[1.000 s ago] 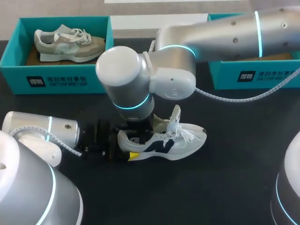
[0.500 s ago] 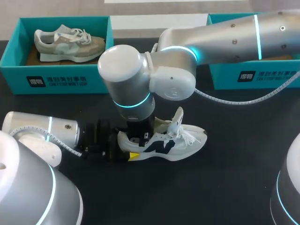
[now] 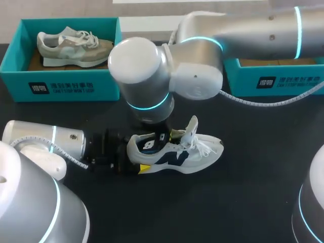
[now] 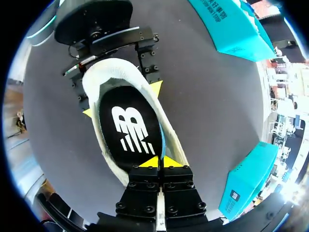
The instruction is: Take the shoe out of the shoebox, open the shoe tongue, remove and reinsert the insole, then place the shoe into the shoebox
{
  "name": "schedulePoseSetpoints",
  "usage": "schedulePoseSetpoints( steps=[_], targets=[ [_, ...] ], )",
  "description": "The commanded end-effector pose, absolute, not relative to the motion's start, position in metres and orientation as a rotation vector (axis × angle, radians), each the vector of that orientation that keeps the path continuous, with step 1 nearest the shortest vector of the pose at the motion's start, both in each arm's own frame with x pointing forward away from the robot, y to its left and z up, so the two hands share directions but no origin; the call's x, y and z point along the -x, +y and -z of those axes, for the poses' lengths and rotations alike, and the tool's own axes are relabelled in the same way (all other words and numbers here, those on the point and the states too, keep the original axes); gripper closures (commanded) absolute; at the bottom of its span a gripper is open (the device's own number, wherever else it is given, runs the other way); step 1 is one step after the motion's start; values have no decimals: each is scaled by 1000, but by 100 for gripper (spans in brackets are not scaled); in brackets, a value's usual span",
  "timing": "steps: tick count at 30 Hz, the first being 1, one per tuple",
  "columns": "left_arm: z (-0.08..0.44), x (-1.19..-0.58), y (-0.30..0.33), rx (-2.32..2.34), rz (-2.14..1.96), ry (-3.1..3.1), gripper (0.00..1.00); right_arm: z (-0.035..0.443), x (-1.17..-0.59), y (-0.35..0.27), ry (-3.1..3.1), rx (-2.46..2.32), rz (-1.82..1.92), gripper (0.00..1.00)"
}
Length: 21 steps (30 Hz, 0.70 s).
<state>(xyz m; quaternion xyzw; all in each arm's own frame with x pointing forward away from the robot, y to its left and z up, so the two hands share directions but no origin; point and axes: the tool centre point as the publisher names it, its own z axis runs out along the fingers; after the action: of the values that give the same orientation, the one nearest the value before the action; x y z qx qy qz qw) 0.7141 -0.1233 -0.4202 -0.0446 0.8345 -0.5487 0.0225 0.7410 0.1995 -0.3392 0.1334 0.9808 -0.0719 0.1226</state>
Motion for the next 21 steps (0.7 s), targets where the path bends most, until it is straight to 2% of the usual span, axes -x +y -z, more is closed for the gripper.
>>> schedulePoseSetpoints(
  steps=[1,9,21],
  targets=[
    [425,-713,-124,139,1697,2587,100,318,-738,186,2850,-372,182,100],
    [425,-713,-124,139,1697,2587,100,307,-741,191,2839,-338,138,100],
    [425,-713,-124,139,1697,2587,100,288,-744,245,2867,-188,-89,100]
  ],
)
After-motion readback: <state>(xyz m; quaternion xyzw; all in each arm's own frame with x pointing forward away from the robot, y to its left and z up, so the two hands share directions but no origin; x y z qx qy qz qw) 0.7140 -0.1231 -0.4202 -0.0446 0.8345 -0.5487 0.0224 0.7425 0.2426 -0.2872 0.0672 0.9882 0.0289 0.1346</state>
